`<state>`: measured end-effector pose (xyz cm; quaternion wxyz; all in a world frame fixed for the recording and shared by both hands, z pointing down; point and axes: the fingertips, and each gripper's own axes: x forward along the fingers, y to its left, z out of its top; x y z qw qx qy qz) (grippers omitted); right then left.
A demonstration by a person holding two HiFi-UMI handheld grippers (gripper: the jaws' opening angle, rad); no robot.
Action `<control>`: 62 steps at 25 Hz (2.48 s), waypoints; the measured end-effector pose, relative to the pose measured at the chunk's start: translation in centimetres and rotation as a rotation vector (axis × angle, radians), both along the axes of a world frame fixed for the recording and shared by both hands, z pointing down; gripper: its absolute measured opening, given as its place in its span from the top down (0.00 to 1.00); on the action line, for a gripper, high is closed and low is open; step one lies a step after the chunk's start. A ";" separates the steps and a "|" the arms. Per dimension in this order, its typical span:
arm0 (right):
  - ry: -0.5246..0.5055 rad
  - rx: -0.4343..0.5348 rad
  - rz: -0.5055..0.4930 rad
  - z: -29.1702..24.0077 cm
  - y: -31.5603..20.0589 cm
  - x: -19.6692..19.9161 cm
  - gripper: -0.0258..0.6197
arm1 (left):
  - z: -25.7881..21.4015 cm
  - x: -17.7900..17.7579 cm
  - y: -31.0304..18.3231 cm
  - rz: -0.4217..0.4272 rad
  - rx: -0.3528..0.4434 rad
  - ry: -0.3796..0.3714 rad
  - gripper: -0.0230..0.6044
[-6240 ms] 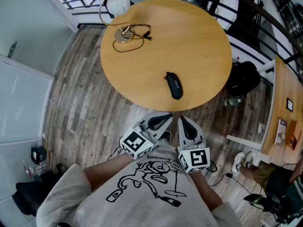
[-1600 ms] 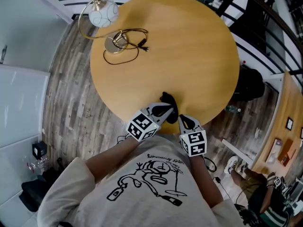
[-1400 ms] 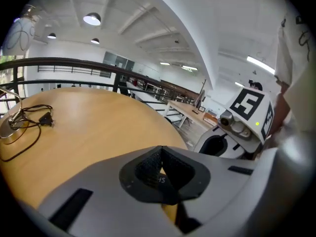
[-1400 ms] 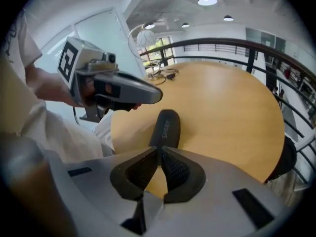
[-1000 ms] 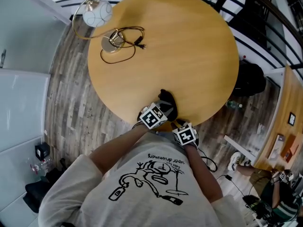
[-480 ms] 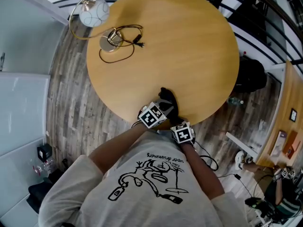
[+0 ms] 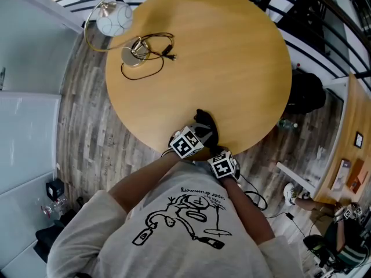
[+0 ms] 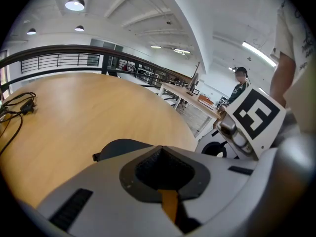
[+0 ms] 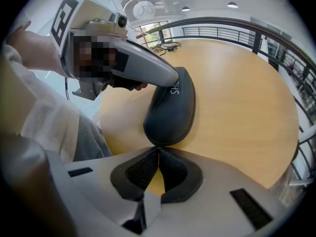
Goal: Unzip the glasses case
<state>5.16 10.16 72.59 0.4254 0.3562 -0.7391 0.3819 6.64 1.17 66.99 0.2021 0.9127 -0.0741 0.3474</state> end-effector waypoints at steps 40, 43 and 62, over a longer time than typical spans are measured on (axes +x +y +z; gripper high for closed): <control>0.234 0.065 -0.439 -0.8 -3.7 1.6 0.92 | -1.4 -1.3 0.6 0.051 0.045 -0.043 0.95; 0.174 0.059 -0.442 -1.1 -3.2 -0.6 0.92 | -1.4 -2.4 0.2 0.034 0.049 -0.049 0.95; 0.262 0.134 -0.485 -0.8 -7.4 0.8 0.93 | -0.7 -2.1 0.3 0.028 0.026 -0.032 0.95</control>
